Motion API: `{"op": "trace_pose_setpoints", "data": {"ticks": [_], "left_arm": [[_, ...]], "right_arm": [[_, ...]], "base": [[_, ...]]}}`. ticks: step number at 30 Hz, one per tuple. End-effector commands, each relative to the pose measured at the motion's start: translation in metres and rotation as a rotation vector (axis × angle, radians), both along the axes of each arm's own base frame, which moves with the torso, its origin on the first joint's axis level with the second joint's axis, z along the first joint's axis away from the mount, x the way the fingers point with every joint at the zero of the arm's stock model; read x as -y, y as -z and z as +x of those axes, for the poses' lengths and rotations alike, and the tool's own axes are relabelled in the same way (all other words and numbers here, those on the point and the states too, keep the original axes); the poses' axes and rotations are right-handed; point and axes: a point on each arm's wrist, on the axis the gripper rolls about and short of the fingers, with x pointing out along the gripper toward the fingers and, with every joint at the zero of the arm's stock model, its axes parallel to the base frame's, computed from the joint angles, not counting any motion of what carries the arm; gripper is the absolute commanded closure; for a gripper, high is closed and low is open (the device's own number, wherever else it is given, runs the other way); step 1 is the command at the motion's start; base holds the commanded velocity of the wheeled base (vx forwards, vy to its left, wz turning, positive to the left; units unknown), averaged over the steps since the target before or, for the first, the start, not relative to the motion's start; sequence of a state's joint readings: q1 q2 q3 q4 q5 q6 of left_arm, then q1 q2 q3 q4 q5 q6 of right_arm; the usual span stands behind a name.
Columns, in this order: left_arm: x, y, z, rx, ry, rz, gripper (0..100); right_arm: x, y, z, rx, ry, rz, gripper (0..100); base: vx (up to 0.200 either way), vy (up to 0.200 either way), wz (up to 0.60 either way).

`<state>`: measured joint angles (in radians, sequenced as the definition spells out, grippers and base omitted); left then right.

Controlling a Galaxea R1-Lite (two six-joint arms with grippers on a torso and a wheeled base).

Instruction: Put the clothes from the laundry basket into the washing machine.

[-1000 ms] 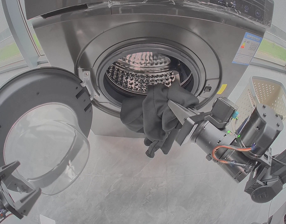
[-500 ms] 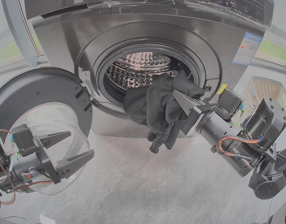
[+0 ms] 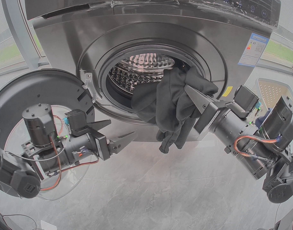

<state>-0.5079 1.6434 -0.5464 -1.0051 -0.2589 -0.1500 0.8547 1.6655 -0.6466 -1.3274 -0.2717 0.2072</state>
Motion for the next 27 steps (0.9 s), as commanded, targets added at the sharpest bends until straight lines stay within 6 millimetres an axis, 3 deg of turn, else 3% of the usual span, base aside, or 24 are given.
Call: {"op": "trace_pose_setpoints", "data": {"ticks": [1, 14, 27], "left_arm": [[0.012, 0.026, 0.023, -0.059, -0.001, 0.033, 0], [0.028, 0.039, 0.056, 0.013, -0.013, -0.044, 0], [0.034, 0.033, 0.055, 0.055, 0.018, -0.075, 0]], "right_arm": [[0.0, -0.002, -0.004, 0.006, -0.011, 0.007, 100], [0.001, 0.004, -0.007, -0.008, -0.022, -0.007, 100], [-0.001, 0.008, -0.011, -0.019, -0.034, -0.019, 100]], "base": [[0.0, 0.0, 0.0], [0.0, 0.0, 0.0], [0.0, 0.0, 0.0]]}}
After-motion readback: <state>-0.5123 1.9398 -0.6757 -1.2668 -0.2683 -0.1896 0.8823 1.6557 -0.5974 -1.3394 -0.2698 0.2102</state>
